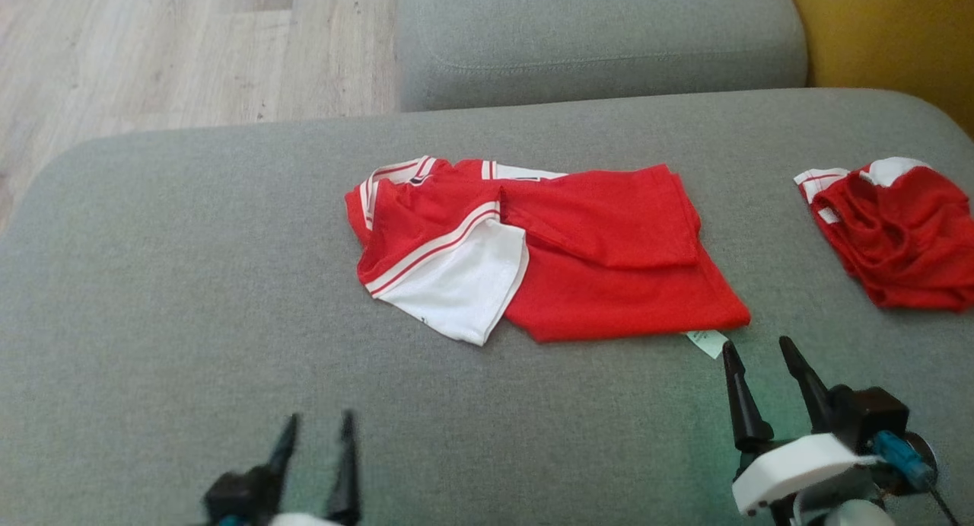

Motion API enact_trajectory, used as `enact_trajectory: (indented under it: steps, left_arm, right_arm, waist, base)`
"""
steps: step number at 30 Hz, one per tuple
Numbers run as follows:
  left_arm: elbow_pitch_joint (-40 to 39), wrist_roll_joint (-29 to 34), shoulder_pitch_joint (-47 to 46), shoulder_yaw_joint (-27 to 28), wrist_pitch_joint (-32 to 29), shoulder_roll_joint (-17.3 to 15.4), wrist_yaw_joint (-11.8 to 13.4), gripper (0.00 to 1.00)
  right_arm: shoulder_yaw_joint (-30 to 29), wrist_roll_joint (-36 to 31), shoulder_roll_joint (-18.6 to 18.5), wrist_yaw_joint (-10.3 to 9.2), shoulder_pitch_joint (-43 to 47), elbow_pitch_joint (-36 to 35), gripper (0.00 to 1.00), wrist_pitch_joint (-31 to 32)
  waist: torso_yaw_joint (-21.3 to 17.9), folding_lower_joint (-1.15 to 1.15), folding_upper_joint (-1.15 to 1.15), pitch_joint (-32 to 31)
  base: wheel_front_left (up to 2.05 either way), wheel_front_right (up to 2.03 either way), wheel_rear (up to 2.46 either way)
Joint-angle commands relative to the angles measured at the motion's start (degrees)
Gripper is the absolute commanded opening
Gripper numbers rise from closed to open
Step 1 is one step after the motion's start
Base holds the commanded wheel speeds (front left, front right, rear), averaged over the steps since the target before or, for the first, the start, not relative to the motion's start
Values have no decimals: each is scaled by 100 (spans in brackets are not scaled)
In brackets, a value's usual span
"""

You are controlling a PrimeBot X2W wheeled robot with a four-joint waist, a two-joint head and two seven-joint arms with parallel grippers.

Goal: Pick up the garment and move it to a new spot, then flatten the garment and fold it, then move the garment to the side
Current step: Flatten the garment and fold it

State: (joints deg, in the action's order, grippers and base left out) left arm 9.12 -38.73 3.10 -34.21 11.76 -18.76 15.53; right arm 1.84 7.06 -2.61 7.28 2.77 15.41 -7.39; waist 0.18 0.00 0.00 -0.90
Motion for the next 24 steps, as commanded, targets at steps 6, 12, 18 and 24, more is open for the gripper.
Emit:
enact_trajectory:
  steps: [6,12,18,24]
  left_arm:
    - [278,325,-1219,-517,-502,441,-358,100]
    - [1250,435,-2058,-792,-713,892,-655,100]
    - [2205,450,-2773,-742,-582,1107,-875,100]
    - [2986,429,-3201,-716,-452,1244,-1003,100]
  right_arm:
    - [263,-48,-27,21,-536,-287,100,-44]
    - [400,-65,-27,21,-816,-372,100,-17]
    - [398,-97,-27,21,-1036,-422,100,-30]
    - [374,-96,-27,21,-1177,-379,100,-99]
  waist:
    - [-128,0,0,271]
    - [-416,0,0,693]
    - [-648,0,0,1139]
    - [-757,0,0,1388]
  base:
    - [0,0,0]
    - [0,0,0]
    - [0,0,0]
    - [0,0,0]
